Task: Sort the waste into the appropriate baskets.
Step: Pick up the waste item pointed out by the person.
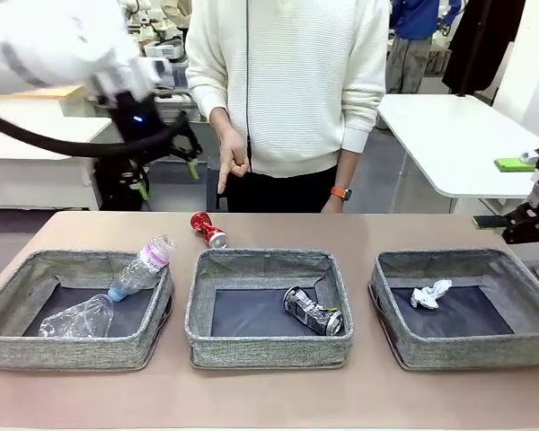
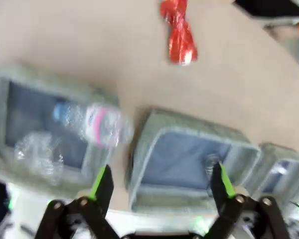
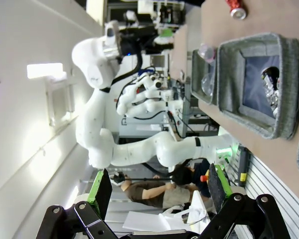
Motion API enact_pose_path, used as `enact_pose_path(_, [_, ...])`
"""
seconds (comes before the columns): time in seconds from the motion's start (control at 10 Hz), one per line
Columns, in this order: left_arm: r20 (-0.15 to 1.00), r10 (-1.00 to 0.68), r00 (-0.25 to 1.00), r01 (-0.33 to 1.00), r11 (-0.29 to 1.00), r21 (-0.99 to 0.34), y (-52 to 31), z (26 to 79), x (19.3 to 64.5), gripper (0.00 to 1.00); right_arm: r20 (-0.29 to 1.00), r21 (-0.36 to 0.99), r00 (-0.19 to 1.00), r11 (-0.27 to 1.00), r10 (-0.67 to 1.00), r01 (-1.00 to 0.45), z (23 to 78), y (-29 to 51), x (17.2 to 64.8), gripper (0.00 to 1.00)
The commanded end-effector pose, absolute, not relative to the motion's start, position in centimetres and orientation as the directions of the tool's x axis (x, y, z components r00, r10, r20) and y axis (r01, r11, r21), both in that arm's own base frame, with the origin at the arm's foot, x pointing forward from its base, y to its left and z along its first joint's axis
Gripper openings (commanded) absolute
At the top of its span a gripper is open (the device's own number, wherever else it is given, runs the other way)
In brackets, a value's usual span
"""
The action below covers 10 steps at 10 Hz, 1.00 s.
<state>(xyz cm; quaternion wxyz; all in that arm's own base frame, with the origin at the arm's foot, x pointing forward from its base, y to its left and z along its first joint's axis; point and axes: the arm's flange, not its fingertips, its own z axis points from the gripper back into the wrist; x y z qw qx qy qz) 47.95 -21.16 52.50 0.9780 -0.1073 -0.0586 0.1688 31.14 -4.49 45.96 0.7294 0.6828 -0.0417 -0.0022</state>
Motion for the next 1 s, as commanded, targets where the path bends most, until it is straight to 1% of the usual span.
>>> enact_pose_path(0.0, [0.170,0.354,0.920,-0.323,0.928,-0.185,-22.3,50.6,51.6,1.00,0.039,0.998,0.997,0.056,-0.062,-0.036,46.5,-4.4,31.1,1.00])
enact_pose_path(0.1, [0.184,0.357,0.916,-0.318,0.925,-0.208,-23.0,49.3,52.2,1.00,0.039,0.998,0.997,0.056,-0.062,-0.036,46.5,-4.4,31.1,1.00])
enact_pose_path(0.2, [0.232,0.409,0.882,-0.345,0.898,-0.272,-24.1,47.5,53.1,1.00,0.039,0.998,0.997,0.056,-0.062,-0.036,46.5,-4.4,31.1,1.00])
enact_pose_path(0.3, [0.099,0.443,0.891,-0.415,0.883,-0.219,-24.5,46.2,54.0,1.00,0.039,0.998,0.997,0.056,-0.062,-0.036,46.5,-4.4,31.1,1.00])
enact_pose_path(0.4, [0.192,0.335,0.922,-0.291,0.930,-0.224,-23.3,48.1,52.7,1.00,0.039,0.998,0.997,0.056,-0.062,-0.036,46.5,-4.4,31.1,1.00])
enact_pose_path(0.5, [0.192,0.335,0.922,-0.291,0.930,-0.224,-23.3,48.1,52.7,1.00,0.039,0.998,0.997,0.056,-0.062,-0.036,46.5,-4.4,31.1,1.00])
enact_pose_path(0.6, [0.156,0.378,0.913,-0.338,0.912,-0.231,-24.0,45.9,53.6,1.00,0.039,0.998,0.997,0.056,-0.062,-0.036,46.5,-4.4,31.1,1.00])
enact_pose_path(0.7, [0.234,0.357,0.904,-0.303,0.923,-0.238,-24.9,44.3,54.6,1.00,0.039,0.998,0.997,0.056,-0.062,-0.036,46.5,-4.4,31.1,1.00])
enact_pose_path(0.8, [0.216,0.347,0.913,-0.282,0.917,-0.282,-25.0,42.6,55.4,1.00,0.039,0.998,0.997,0.056,-0.062,-0.036,46.5,-4.4,31.1,1.00])
enact_pose_path(0.9, [0.240,0.379,0.894,-0.301,0.903,-0.308,-24.8,41.8,55.5,1.00,0.039,0.998,0.997,0.056,-0.062,-0.036,46.5,-4.4,31.1,1.00])
